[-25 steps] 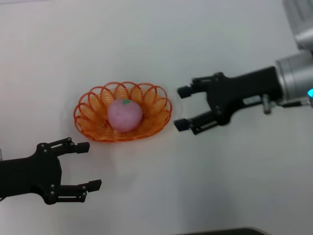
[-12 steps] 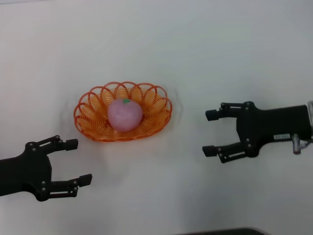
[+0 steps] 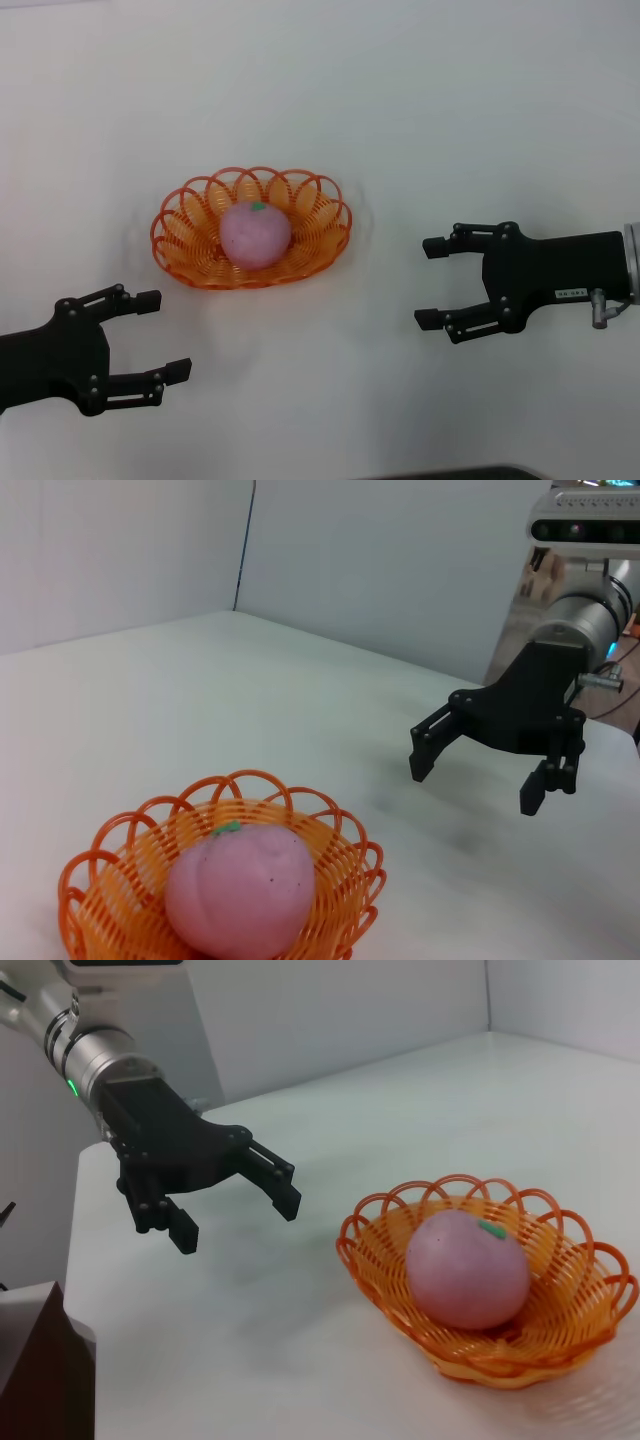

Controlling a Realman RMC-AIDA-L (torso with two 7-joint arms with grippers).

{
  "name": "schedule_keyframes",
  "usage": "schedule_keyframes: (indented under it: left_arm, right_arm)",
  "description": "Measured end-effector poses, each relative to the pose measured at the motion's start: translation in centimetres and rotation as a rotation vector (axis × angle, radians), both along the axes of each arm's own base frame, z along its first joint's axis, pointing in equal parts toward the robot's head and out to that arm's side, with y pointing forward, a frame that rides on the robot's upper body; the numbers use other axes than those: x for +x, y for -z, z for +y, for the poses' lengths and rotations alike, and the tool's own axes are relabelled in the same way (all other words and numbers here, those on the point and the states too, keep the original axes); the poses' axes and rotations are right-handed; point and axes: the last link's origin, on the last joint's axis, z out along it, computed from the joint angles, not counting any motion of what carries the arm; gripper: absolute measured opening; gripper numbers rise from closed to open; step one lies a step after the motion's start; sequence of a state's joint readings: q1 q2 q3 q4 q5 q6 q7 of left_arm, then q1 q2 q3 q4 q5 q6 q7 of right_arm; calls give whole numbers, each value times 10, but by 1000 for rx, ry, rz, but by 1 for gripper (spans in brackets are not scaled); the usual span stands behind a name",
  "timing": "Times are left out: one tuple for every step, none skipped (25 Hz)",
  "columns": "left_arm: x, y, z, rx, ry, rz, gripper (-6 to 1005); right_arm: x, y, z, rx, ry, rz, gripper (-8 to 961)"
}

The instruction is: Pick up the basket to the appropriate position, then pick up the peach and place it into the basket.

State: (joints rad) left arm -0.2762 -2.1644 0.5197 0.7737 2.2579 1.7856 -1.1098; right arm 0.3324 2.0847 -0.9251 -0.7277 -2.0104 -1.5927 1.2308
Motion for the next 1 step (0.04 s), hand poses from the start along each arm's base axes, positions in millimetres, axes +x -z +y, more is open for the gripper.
schedule_keyframes:
  left_arm:
    - [0, 0, 0, 1, -2, -1, 900]
  right_arm:
    - [0, 0, 0, 0, -2, -1, 945]
